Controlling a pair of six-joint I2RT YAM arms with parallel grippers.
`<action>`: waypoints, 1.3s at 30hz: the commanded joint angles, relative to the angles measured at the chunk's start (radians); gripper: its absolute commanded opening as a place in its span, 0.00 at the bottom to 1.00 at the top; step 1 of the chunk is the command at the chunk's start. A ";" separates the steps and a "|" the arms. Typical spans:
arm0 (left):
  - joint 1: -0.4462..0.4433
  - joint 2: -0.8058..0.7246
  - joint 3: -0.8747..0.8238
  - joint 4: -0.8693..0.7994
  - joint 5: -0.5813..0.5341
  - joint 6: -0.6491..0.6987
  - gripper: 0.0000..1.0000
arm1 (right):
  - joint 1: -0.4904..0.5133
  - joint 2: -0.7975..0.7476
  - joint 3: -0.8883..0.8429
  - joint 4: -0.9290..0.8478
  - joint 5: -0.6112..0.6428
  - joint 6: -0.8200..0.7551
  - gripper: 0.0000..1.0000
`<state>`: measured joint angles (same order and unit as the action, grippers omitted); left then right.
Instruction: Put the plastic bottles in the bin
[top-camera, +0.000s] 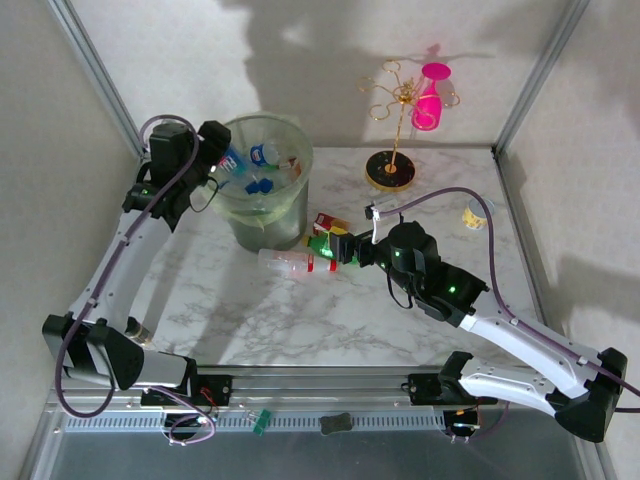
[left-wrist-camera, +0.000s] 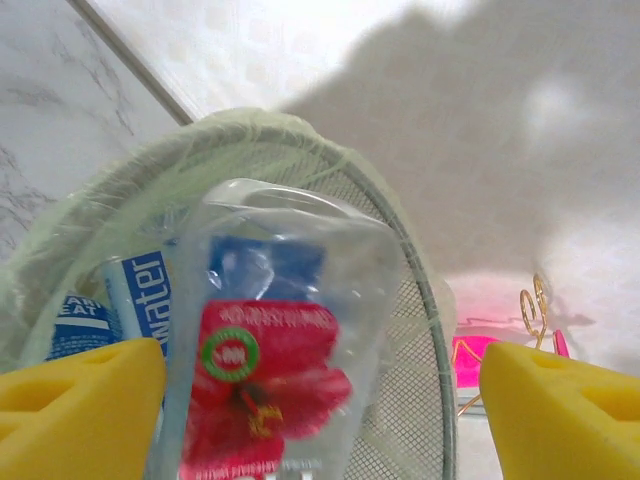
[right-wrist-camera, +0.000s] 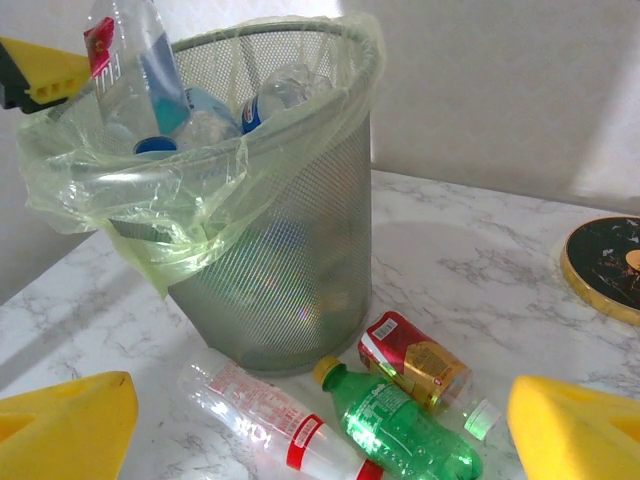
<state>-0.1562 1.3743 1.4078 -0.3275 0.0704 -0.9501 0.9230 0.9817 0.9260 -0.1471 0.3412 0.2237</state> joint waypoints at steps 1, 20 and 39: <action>0.003 -0.052 0.042 -0.039 -0.064 0.042 0.81 | 0.003 -0.011 -0.010 0.012 0.022 0.005 0.96; -0.023 0.076 0.046 -0.008 -0.037 0.208 0.51 | 0.003 -0.012 -0.021 0.008 0.012 0.020 0.96; -0.057 0.039 0.030 -0.015 -0.116 0.236 0.46 | 0.002 -0.023 0.000 -0.002 0.041 0.001 0.96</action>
<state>-0.1913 1.4734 1.4231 -0.3355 -0.0101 -0.7403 0.9226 0.9722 0.9081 -0.1543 0.3565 0.2295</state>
